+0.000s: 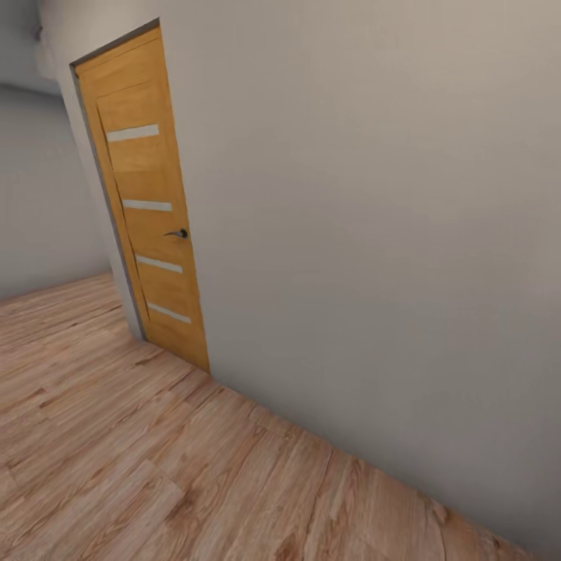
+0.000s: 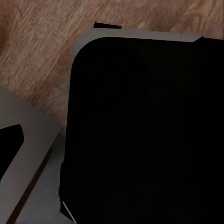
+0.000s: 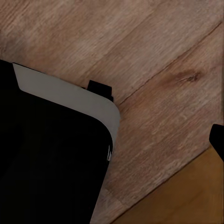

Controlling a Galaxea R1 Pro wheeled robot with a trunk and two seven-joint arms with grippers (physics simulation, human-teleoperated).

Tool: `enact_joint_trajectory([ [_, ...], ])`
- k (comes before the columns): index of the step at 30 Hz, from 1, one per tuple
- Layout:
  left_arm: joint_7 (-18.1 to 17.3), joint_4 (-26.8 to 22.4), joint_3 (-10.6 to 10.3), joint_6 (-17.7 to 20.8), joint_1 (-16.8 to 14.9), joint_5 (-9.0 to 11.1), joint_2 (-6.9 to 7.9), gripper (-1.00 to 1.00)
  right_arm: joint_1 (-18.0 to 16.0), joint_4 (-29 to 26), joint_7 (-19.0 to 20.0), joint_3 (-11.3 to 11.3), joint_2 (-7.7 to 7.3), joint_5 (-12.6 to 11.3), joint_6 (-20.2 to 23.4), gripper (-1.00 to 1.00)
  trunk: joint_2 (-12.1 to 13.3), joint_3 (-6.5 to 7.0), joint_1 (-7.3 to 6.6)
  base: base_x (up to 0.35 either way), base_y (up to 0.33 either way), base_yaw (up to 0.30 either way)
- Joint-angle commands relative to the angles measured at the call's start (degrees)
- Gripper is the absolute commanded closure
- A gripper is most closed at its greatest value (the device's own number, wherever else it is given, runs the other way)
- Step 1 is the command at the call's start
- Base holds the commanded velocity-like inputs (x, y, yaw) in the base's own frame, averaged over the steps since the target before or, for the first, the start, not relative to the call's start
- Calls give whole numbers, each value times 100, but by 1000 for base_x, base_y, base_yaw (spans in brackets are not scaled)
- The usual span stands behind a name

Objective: Move the two storage containers from the living room to the garage. In the garage, place one container on the floor and stack the other container on top of it (either order is fine).

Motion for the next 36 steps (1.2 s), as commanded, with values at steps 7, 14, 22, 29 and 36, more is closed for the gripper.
enact_joint_trajectory([
  [7, -2, -4, -6, -13, -2, 43, 0, -100, -6, 18, -2, 49, 3, -55, -43, -100, -3, -5, 2, 205, 0, 217],
  [14, -2, -3, -6, -13, -2, 44, 1, -100, -6, 17, -2, 49, -1, -47, -44, -100, -3, -5, 2, 201, 0, 26],
  [22, -2, -2, -6, -12, -2, 45, 0, -100, -6, 18, -2, 52, 6, -50, -22, -100, -3, -5, 2, 201, 0, 1],
  [29, -2, -4, -6, -13, -2, 46, 0, -100, -6, 17, -2, 51, 3, -49, -18, -100, -3, -5, 2, 200, 0, 215],
  [36, -2, -3, -6, -13, -2, 46, 2, -100, -6, 16, -2, 49, 3, -47, -24, -100, -3, -5, 2, 193, 0, 270],
])
